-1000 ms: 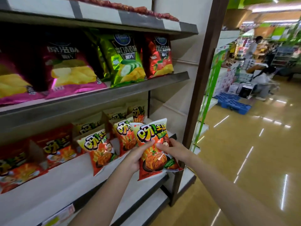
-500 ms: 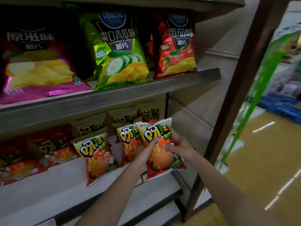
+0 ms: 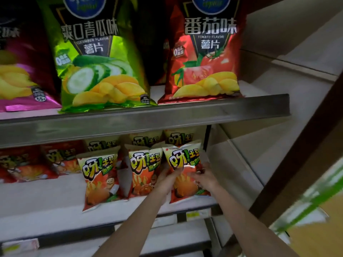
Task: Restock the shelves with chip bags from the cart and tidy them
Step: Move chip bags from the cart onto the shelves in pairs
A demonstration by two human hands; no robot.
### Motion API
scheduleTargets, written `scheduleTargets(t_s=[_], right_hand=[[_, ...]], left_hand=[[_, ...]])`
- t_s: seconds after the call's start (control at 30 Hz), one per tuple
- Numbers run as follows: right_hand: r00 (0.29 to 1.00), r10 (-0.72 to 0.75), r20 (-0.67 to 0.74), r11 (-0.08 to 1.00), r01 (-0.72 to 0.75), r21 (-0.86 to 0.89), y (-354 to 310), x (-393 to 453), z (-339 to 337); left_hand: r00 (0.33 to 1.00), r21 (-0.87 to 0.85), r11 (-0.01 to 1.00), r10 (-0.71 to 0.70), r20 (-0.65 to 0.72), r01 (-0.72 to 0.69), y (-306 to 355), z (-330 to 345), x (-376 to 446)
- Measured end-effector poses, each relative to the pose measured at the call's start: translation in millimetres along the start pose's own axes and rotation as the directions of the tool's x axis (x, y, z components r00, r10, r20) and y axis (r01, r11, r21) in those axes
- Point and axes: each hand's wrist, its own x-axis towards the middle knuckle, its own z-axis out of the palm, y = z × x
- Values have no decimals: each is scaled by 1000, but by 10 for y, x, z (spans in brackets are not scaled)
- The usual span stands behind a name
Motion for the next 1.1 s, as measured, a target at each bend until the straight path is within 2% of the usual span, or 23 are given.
scheduleTargets(t_s=[0.13,0.27,0.4,0.57,0.8,0.9,1.1], right_hand=[[999,-18,-35,997,15,-71,-31,127,-5],[999,14,-35,997,-17,-71,-44,156,18],[988,-73,-138,986,50,-158,-16,163,120],[974,-176,-144,982,164,-94,-354,-114,305],[958,-286,-7,958,286,-18,-949,-655,947],[944,-328,44,944,329,-7,-1247,-907,1355],[846,-486,218,864,503,-28,-1945,-1611,2290]], left_hand=[[1000,-69,998,-8,15,9,51,13,32],[999,-65,997,-36,-25,35,61,35,82],[999,-65,998,-27,-26,25,44,-30,41],[997,-38,999,0,-81,-4,141,-295,-105],[983,-101,992,60,-176,-79,291,-1129,-581],[956,-123,985,79,-283,-118,320,-1651,-871],[873,-106,976,118,-473,-190,393,-2860,-1536]])
